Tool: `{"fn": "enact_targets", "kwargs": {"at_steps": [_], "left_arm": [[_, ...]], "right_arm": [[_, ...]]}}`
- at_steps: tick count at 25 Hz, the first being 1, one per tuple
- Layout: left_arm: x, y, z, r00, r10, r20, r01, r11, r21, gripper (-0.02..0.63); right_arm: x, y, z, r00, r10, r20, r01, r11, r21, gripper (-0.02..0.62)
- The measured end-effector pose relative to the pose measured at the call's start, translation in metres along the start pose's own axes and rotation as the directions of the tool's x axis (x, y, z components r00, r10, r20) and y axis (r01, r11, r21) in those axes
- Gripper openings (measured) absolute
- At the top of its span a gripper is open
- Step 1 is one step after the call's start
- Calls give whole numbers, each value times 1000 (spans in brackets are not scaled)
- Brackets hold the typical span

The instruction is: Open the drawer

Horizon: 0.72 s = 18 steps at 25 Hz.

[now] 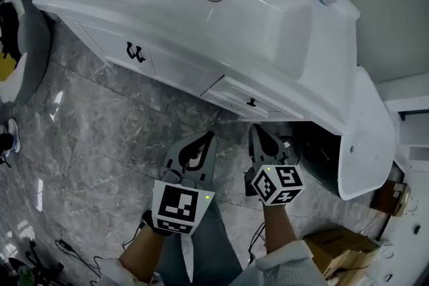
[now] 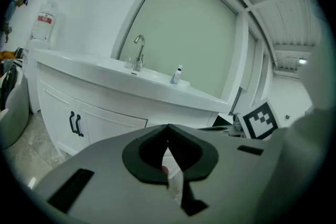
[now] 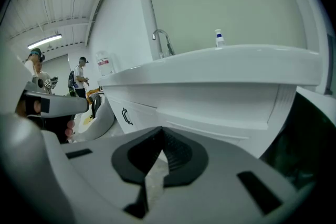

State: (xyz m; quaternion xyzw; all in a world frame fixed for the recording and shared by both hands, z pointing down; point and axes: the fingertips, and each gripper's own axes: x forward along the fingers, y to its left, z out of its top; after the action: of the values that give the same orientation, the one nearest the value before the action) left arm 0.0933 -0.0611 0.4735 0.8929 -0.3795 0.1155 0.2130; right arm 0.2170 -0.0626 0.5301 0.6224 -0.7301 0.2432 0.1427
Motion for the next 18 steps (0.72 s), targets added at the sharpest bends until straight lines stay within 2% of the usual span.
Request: {"fn": "enact_targets", "kwargs": {"at_steps": [5, 10, 18], "left_arm": [[15, -1, -11, 1000, -28, -6, 28, 1000, 12, 17], [27, -4, -30, 998, -53, -37, 54, 998, 17, 17], [45, -2, -58, 993, -68, -96, 70, 997, 17, 17]], "right_arm": [[17, -10, -10, 999, -41, -8, 41, 999, -14, 9], [37, -27, -27, 994, -92, -53, 90, 995, -40, 11], [62, -46, -46, 983, -131, -130, 120, 989, -91, 14]]}}
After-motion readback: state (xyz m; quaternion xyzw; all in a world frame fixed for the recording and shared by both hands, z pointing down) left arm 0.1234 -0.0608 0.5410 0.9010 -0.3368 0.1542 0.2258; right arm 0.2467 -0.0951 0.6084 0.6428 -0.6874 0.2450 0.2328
